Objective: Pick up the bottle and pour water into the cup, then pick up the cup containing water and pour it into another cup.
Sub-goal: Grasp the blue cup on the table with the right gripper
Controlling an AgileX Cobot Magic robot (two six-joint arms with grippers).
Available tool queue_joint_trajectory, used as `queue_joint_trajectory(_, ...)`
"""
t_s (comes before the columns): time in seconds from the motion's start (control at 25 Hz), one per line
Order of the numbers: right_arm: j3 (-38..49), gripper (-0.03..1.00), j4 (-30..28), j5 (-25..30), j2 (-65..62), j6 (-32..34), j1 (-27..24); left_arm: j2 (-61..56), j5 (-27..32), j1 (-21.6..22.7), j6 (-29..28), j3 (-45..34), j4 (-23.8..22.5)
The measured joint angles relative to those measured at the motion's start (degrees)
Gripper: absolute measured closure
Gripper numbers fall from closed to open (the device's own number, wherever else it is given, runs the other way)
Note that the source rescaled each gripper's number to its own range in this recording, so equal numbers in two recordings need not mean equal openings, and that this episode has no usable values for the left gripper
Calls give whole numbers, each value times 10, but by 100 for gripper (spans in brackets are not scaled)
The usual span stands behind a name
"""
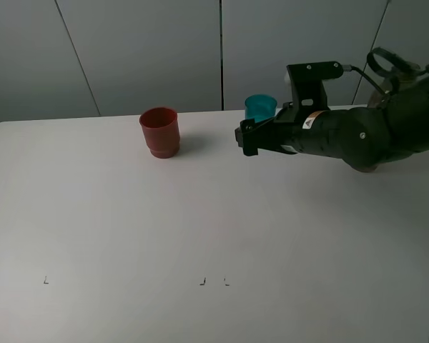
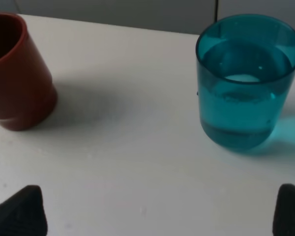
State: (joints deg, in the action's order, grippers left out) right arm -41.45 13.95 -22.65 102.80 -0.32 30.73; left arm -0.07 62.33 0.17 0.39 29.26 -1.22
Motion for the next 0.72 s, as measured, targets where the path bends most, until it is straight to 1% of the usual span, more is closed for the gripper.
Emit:
queue_joint_trajectory(0.16,-1,-1,29,-36,28,-4,0,0,0,0,0,0,0)
queue_joint_trajectory(0.28,-2,-1,51,-53,40,-15,0,0,0,0,0,0,0)
queue_joint_trajectory(0.52,-5,-1,62,-98,72,-39,0,0,0,0,0,0,0)
queue_joint_trajectory(0.72,-9,-1,62,-158,94,-55,0,0,0,0,0,0,0)
